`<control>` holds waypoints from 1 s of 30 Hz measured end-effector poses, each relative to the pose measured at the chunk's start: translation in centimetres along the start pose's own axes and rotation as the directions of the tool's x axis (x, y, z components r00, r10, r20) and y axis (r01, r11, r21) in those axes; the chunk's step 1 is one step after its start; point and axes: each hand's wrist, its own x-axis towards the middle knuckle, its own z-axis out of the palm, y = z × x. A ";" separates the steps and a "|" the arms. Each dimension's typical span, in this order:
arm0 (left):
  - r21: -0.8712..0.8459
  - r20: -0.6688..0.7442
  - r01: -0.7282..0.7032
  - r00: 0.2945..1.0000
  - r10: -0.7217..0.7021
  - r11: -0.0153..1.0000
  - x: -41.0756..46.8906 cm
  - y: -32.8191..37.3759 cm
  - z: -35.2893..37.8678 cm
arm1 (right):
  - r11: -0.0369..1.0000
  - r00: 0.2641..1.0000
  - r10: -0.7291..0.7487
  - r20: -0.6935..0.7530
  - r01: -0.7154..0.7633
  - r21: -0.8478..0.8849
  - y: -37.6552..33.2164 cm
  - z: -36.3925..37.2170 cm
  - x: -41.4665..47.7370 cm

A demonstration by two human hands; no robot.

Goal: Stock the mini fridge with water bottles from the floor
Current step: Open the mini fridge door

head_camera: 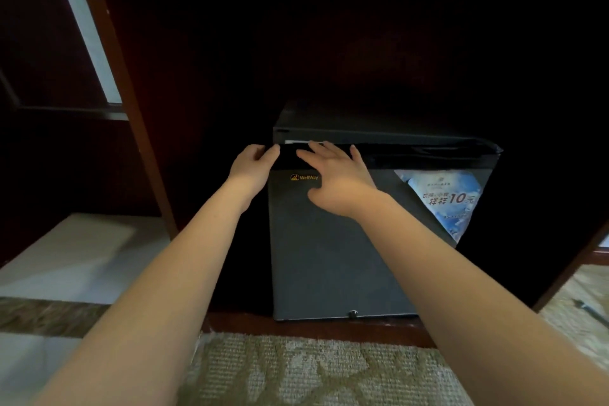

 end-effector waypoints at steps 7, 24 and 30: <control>0.155 -0.089 -0.050 0.994 0.064 0.987 -7.3 1.3 -0.7 | 0.996 0.998 -0.027 -0.056 0.022 -0.089 -1.2 -0.8 -6.0; 0.398 0.133 -0.277 0.961 0.243 0.875 -25.6 5.4 0.3 | 0.893 0.945 0.299 -0.131 -0.228 0.388 -1.2 -2.5 -23.6; 0.050 0.135 -0.153 0.980 0.145 0.987 -29.3 6.0 3.6 | 0.824 0.865 0.464 -0.193 -0.340 0.454 -0.4 -3.1 -28.5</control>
